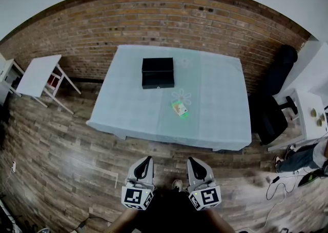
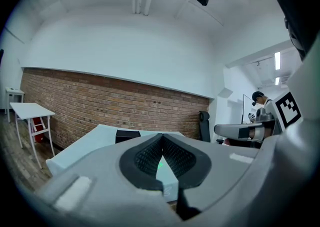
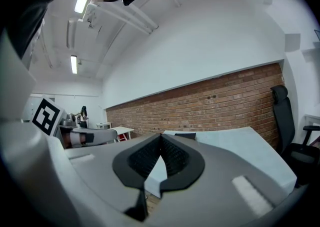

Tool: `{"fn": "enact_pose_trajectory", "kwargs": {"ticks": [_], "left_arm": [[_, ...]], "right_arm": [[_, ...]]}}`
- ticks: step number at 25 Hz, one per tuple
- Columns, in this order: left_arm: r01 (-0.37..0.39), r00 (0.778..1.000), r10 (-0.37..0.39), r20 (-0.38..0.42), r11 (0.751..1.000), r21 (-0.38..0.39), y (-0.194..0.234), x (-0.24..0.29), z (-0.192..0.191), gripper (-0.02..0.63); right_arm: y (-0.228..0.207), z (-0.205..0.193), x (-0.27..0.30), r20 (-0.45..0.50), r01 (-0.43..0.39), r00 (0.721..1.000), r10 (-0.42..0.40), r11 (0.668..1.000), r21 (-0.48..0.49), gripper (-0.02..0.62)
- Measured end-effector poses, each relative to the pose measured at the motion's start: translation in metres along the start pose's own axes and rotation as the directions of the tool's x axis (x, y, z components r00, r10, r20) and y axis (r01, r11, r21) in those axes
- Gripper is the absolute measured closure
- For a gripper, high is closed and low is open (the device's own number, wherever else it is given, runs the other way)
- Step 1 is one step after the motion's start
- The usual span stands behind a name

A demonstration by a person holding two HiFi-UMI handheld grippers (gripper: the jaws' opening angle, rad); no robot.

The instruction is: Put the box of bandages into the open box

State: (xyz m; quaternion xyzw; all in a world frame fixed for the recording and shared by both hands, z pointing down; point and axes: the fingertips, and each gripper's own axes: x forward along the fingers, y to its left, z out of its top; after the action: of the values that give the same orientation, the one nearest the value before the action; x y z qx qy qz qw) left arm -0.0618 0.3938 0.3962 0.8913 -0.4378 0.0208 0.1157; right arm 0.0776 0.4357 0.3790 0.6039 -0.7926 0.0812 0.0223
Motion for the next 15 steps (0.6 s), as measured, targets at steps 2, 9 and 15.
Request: {"fn": "enact_pose_trajectory", "kwargs": {"ticks": [2, 9, 15], "left_arm": [[-0.012, 1.000, 0.012, -0.001, 1.000, 0.002, -0.006, 0.002, -0.001, 0.606], [-0.050, 0.999, 0.050, 0.008, 0.999, -0.003, -0.033, 0.016, 0.000, 0.606], [-0.084, 0.996, 0.084, 0.000, 0.996, 0.027, -0.048, 0.018, -0.006, 0.606]], "right_arm": [[-0.007, -0.001, -0.003, 0.001, -0.012, 1.000, 0.012, 1.000, 0.003, 0.595], [-0.028, -0.001, -0.008, 0.004, -0.085, 0.996, 0.085, 0.996, 0.009, 0.595], [-0.047, -0.005, -0.011, 0.010, -0.119, 0.993, 0.119, 0.993, 0.005, 0.595]]}}
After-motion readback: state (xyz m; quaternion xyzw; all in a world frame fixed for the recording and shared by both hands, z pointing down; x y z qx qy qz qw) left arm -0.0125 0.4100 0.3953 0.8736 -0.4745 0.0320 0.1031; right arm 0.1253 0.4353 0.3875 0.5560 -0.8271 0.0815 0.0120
